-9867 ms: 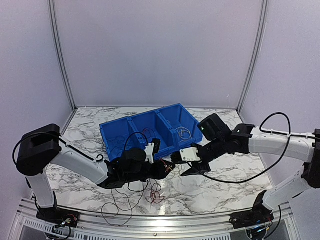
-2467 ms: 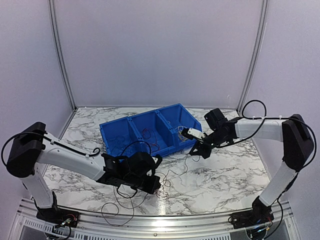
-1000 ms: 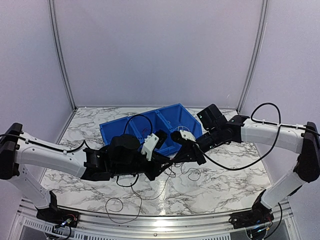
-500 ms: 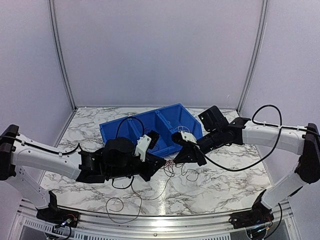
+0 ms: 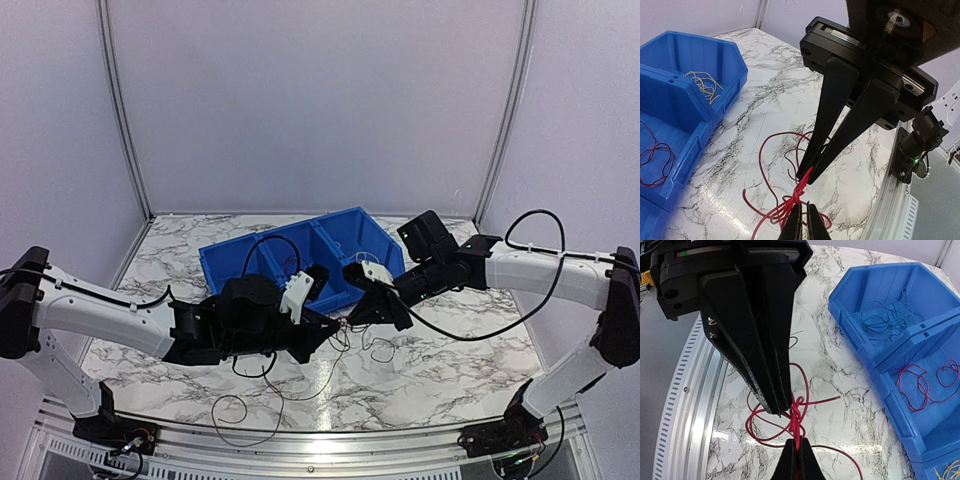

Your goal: Untangle the cables

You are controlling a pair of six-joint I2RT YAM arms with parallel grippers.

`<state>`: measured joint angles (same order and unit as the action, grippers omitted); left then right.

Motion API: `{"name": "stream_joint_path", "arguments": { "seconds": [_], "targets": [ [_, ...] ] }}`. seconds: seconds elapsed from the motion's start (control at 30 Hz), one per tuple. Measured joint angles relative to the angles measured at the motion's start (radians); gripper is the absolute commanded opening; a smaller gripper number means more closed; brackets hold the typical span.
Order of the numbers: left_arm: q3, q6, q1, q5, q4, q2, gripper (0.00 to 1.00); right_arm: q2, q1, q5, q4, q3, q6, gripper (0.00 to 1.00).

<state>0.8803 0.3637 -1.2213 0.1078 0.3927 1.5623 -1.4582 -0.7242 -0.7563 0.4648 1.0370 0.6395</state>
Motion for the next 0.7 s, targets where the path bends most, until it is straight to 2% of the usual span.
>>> {"name": "stream_joint_path", "arguments": {
  "seconds": [0.4, 0.57, 0.7],
  "targets": [
    [0.037, 0.013, 0.0, 0.041, 0.0, 0.032, 0.07, 0.004, 0.0, 0.0, -0.001, 0.0, 0.0, 0.0],
    [0.04, 0.014, 0.0, 0.064, 0.0, 0.039, 0.0, 0.004, 0.0, 0.0, -0.001, 0.0, 0.0, 0.0],
    [0.04, 0.014, 0.0, 0.085, 0.0, 0.04, 0.0, 0.004, 0.0, 0.0, -0.001, -0.001, 0.0, 0.0]
  ]
}}
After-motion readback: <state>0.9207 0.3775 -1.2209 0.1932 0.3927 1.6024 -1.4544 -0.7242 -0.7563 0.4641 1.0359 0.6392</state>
